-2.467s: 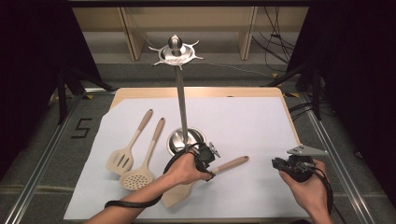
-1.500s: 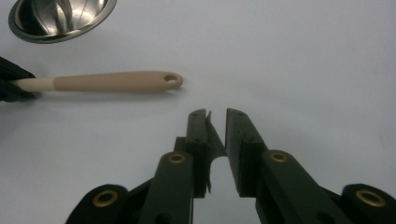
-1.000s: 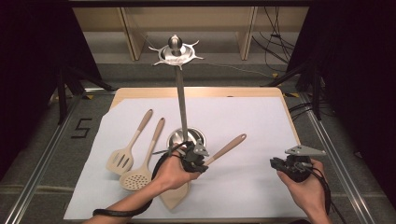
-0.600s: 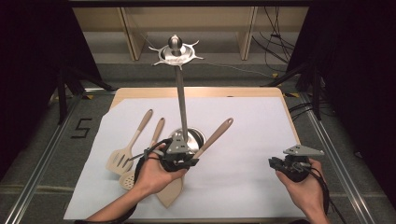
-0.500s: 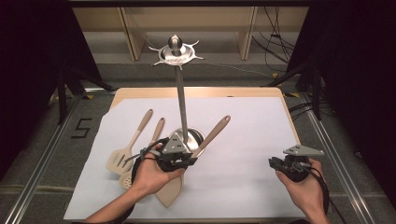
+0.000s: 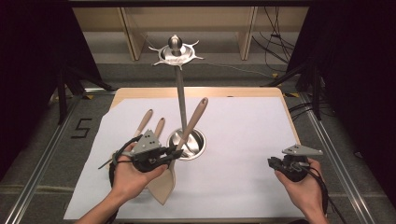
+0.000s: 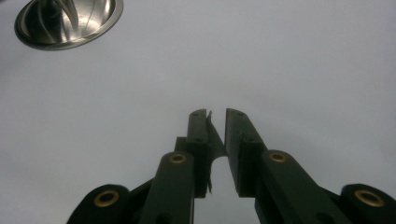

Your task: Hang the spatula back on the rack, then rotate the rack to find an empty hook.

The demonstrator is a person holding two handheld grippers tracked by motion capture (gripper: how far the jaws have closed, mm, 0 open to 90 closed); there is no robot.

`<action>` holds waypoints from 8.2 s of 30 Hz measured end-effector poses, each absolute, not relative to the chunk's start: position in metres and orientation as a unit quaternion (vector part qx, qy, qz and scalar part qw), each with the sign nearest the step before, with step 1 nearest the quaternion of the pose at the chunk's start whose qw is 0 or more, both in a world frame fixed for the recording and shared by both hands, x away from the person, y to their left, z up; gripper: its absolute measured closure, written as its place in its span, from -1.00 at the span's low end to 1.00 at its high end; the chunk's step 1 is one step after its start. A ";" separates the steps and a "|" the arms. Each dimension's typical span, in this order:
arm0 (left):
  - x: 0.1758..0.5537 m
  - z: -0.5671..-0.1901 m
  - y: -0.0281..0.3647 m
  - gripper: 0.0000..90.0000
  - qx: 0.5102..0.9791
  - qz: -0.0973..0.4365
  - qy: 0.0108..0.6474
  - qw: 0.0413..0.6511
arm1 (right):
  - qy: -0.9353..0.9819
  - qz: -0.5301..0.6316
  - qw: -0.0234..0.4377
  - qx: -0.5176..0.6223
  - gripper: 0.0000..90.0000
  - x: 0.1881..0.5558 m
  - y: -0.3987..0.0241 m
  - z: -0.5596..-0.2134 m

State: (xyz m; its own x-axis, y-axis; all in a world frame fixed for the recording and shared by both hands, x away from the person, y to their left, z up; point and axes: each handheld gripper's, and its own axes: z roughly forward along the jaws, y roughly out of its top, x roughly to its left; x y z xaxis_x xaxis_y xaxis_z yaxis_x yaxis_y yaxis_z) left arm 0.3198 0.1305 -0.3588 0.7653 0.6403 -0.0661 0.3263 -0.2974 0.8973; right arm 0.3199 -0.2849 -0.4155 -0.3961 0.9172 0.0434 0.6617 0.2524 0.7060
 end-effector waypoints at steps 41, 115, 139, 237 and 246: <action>0.294 -0.340 0.202 0.74 0.720 0.200 0.343 0.570 | 0.775 0.327 0.202 0.501 0.79 0.322 -0.285 -0.415; 0.353 -0.313 0.197 0.73 0.738 0.190 0.341 0.550 | 0.774 0.331 0.200 0.501 0.79 0.325 -0.285 -0.417; 0.374 -0.322 0.182 0.70 0.736 0.202 0.352 0.541 | 0.781 0.324 0.203 0.494 0.76 0.324 -0.288 -0.419; 0.400 -0.211 0.176 0.99 0.634 0.304 0.322 0.634 | 0.761 0.348 0.199 0.510 0.85 0.326 -0.287 -0.419; 0.393 -0.225 0.185 0.71 0.650 0.317 0.324 0.610 | 0.772 0.349 0.216 0.486 0.84 0.327 -0.291 -0.420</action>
